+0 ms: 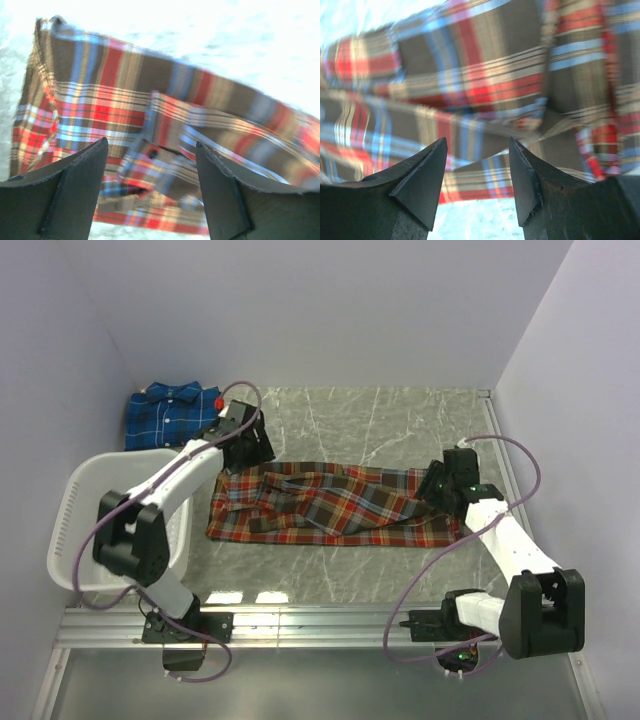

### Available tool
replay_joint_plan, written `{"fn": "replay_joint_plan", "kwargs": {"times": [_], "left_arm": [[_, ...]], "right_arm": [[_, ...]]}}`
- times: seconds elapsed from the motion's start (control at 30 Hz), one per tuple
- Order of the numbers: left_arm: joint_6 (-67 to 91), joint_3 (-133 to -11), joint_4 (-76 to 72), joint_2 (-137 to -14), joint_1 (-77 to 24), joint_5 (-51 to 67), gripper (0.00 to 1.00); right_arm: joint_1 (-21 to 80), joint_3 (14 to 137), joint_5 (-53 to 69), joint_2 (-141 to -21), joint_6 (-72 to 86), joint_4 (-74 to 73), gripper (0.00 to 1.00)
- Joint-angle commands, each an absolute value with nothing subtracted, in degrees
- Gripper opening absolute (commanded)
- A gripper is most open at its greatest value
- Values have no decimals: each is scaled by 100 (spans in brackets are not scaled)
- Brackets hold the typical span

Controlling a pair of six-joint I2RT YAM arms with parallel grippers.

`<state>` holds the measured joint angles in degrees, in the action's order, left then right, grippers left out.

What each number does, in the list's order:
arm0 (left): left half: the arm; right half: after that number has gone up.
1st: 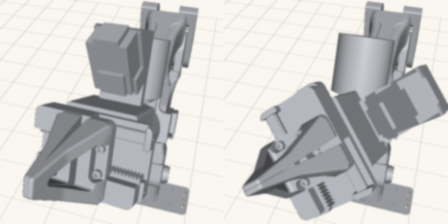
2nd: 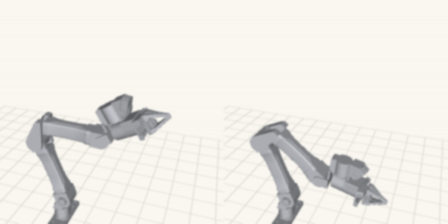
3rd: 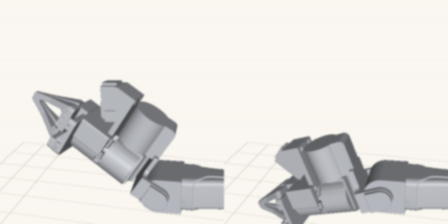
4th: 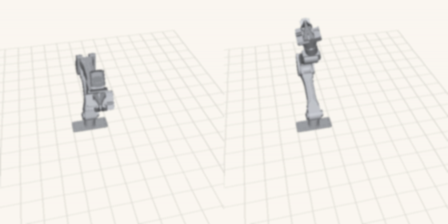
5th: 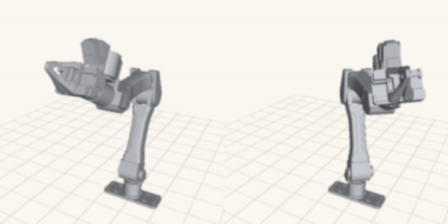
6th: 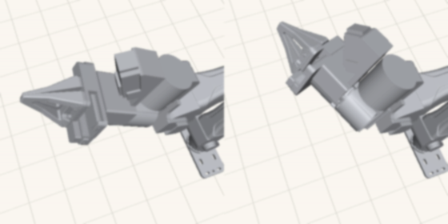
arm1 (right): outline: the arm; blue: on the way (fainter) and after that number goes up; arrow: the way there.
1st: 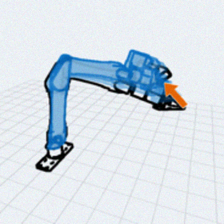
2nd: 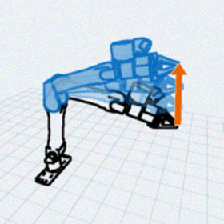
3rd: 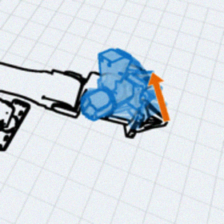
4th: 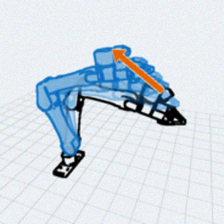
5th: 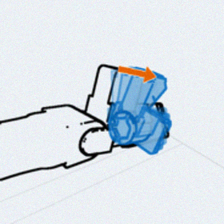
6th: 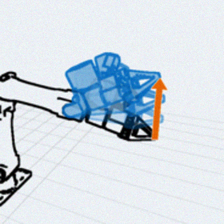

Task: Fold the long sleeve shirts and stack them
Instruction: Fold the shirt

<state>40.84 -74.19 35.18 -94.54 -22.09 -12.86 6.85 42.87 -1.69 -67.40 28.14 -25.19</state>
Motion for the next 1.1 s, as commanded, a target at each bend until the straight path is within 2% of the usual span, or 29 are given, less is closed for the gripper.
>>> {"fn": "replay_joint_plan", "kwargs": {"times": [0.0, 0.17, 0.37, 0.57, 0.77, 1.07], "left_arm": [[3937, -7087, 3402, -8685, -2215, -775, 75], [4069, -6242, 3261, -8385, -2232, -247, 73], [4122, -5775, 2954, -8262, -2232, 53, 73], [4131, -5678, 2655, -8569, -2232, 35, 70], [4166, -5792, 2452, -9017, -2232, 132, 61], [4219, -5739, 2522, -9219, -2250, 9, 60]], "right_arm": [[361, 4140, 228, -6627, 3154, -2347, 60], [141, 3982, 370, -6697, 3497, -2347, 59], [-140, 3753, 360, -6443, 3744, -2267, 59], [-211, 3595, 518, -6477, 3814, -2162, 59], [-220, 3481, 694, -6513, 3841, -1942, 59], [-229, 3445, 738, -6557, 3832, -1872, 59]]}}
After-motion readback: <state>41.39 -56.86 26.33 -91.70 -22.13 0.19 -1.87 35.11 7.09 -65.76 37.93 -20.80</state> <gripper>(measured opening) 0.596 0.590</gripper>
